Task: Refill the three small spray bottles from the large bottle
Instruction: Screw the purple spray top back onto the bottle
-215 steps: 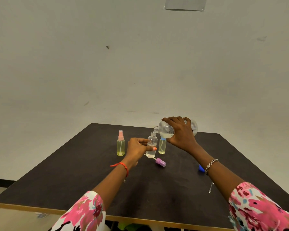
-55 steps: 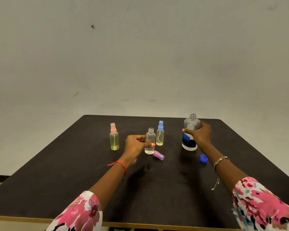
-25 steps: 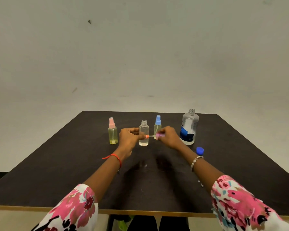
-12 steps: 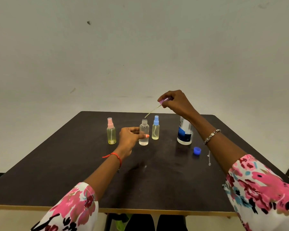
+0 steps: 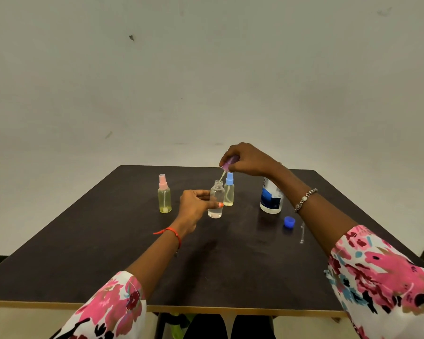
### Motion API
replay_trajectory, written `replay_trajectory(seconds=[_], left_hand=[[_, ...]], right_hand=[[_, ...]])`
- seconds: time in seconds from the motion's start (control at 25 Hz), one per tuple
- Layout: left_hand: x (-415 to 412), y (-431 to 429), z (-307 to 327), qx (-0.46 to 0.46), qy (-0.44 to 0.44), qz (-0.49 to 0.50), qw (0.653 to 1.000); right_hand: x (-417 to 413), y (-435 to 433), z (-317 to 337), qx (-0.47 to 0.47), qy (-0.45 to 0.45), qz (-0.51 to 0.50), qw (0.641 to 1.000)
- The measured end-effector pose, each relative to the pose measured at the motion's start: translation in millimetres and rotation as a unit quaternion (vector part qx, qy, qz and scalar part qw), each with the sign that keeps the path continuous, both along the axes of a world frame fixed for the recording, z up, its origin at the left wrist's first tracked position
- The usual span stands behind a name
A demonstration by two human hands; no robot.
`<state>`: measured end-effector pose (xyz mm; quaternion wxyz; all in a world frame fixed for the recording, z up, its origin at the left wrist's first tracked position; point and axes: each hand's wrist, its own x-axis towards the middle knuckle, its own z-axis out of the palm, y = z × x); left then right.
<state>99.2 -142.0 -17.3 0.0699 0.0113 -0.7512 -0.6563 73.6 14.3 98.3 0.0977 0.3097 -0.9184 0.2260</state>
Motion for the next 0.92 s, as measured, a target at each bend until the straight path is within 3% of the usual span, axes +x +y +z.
replay_trajectory(seconds=[0.44,0.68,0.92], left_hand=[[4,3,3,0.005,0.008,-0.009,1.0],[5,2,-1,0.01,0.005,-0.013,1.0],[4,0,-1,0.008,0.007,-0.011,1.0]], right_hand=[[-4,-14,-16,0.123,-0.02,0.036,0.992],[-7,-20,-26,0.068,-0.046,-0.043,0.996],[-1,-16,-15,0.047,-0.061,0.005,0.997]])
